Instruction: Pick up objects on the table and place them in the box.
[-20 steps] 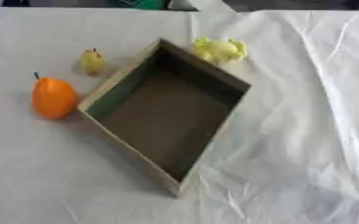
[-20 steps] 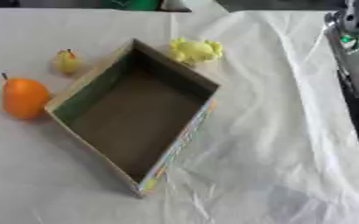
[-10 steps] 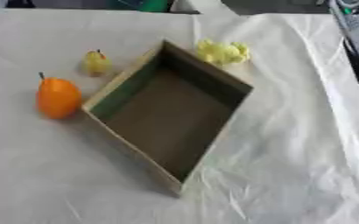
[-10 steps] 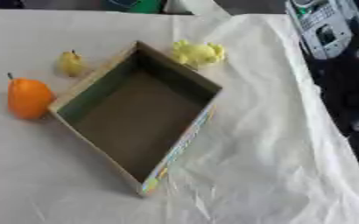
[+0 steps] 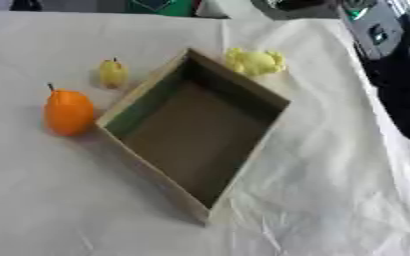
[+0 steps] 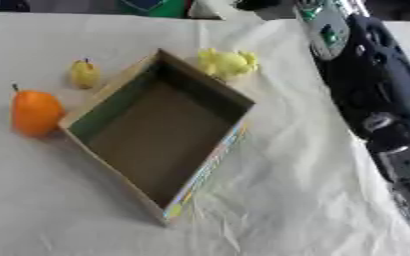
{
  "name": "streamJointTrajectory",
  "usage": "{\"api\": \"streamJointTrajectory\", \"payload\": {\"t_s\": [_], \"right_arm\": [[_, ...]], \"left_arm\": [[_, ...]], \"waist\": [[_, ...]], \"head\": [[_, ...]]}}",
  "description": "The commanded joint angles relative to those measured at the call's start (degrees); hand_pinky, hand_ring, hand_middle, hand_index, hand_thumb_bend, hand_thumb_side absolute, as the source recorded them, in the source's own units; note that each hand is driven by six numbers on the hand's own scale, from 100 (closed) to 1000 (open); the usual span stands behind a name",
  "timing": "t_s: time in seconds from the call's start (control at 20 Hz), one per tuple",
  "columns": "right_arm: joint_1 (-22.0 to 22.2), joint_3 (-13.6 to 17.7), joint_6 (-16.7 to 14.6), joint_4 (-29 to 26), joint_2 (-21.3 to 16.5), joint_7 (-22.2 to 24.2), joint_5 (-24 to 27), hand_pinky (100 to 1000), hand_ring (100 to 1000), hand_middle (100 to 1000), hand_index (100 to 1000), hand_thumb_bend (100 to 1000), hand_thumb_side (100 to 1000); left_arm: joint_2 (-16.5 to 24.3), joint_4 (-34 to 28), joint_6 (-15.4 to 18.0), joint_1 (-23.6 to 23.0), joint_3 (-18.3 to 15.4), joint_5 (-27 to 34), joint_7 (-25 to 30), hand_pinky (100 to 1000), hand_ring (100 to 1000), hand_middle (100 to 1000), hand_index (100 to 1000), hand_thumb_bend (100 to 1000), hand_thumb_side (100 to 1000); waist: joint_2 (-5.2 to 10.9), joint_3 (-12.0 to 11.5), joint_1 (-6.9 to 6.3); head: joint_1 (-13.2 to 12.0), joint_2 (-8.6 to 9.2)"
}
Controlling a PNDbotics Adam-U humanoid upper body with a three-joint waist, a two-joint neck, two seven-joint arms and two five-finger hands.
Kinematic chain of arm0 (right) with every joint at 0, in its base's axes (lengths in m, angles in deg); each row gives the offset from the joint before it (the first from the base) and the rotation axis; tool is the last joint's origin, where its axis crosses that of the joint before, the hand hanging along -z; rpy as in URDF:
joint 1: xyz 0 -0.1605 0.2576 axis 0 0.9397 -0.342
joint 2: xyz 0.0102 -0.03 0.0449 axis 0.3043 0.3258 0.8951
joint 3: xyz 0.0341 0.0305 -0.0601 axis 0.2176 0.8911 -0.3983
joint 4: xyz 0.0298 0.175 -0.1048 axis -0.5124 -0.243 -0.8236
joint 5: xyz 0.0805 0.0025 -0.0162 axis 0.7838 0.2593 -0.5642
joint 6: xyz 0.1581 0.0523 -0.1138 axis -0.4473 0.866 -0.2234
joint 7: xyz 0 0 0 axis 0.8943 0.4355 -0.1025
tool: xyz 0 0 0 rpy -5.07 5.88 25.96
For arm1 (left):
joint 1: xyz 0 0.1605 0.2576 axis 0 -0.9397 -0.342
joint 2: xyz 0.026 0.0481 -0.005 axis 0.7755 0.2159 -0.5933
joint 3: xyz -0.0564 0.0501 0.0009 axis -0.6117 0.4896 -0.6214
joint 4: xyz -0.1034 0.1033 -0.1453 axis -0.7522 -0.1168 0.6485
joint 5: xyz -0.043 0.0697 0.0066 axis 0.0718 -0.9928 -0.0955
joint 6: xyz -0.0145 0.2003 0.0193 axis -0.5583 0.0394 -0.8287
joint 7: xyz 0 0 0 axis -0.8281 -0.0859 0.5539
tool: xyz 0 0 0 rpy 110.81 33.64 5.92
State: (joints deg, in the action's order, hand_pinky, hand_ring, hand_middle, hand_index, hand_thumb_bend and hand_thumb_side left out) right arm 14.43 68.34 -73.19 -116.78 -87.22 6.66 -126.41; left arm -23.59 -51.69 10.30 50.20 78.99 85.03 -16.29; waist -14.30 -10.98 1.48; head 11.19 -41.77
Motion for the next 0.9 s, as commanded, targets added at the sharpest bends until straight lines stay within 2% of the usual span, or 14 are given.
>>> {"api": "streamJointTrajectory", "payload": {"t_s": [0.05,0.25,0.7,0.9], "right_arm": [[-1.8,0.6,-1.9,2.4,-0.2,2.7,-1.9,760,816,764,928,100,317],[-2.1,0.6,-4.1,4.2,-0.6,6.6,-2.5,768,831,790,959,100,379],[-2.2,0.0,-7.8,5.9,-2.2,13.0,-6.6,782,863,856,1000,100,357],[-2.2,0.4,-9.4,7.6,-2.4,17.3,-8.5,789,860,876,1000,100,481]], "left_arm": [[0.9,-1.0,0.0,0.4,0.2,0.2,0.3,480,600,600,773,105,1000],[0.9,-1.0,0.0,0.4,0.2,0.2,0.3,480,600,600,773,105,1000],[0.9,-1.0,-0.2,0.6,0.4,0.3,0.6,480,599,600,773,105,1000],[0.9,-1.0,-0.2,0.6,0.4,0.3,0.6,480,599,600,773,104,1000]], "waist": [[0.86,-0.1,-0.10],[0.78,-0.1,-0.03],[0.65,0.1,0.14],[0.52,0.1,0.09]], "head": [[0.3,0.30],[0.2,0.35],[-0.2,0.58],[-0.4,0.79]]}}
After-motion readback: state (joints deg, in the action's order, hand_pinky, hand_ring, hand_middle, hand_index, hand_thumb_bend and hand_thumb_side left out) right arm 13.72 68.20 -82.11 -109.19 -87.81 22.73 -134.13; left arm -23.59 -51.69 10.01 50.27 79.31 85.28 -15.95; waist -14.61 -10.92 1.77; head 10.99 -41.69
